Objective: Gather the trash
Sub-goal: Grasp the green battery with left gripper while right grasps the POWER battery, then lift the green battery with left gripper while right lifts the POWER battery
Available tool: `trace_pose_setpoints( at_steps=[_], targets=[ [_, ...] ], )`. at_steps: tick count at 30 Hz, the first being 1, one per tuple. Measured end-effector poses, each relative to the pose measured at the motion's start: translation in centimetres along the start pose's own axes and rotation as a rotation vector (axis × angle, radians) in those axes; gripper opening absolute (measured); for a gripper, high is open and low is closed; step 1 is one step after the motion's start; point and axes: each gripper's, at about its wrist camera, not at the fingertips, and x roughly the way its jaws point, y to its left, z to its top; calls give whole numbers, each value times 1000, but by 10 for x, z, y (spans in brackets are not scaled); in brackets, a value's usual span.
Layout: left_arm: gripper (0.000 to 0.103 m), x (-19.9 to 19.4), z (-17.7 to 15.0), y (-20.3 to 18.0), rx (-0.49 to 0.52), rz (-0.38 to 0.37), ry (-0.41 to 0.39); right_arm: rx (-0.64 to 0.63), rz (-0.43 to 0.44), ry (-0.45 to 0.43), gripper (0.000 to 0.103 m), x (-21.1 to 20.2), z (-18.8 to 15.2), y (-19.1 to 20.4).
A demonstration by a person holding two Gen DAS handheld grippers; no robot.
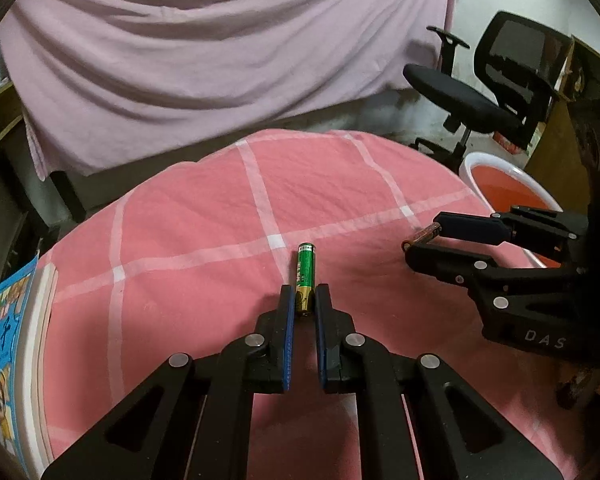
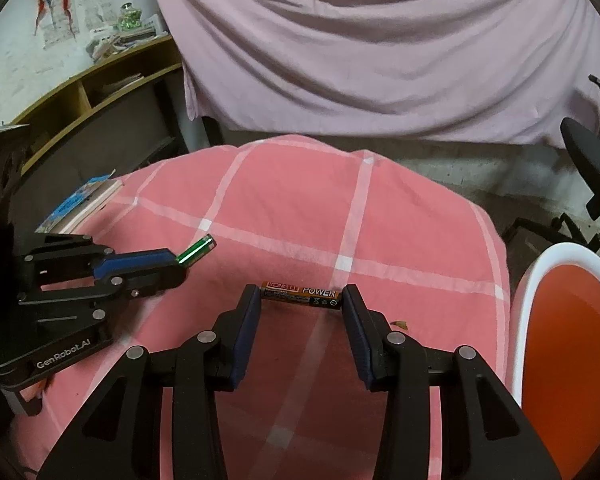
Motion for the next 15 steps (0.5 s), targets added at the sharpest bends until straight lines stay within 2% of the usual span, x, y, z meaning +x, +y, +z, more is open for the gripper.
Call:
trace_pose_setpoints(
  at_steps=[5, 9, 15],
  targets=[
    [7, -19, -5, 1, -50, -5, -79, -20, -11, -69, 40, -12, -1, 3],
    [7, -33, -8, 6, -133, -16, -152, -36, -29, -154, 40, -26, -3, 7],
    [7, -63, -15, 1, -152, -15, -327, -88, -69, -270, 40, -43, -7, 21]
  ],
)
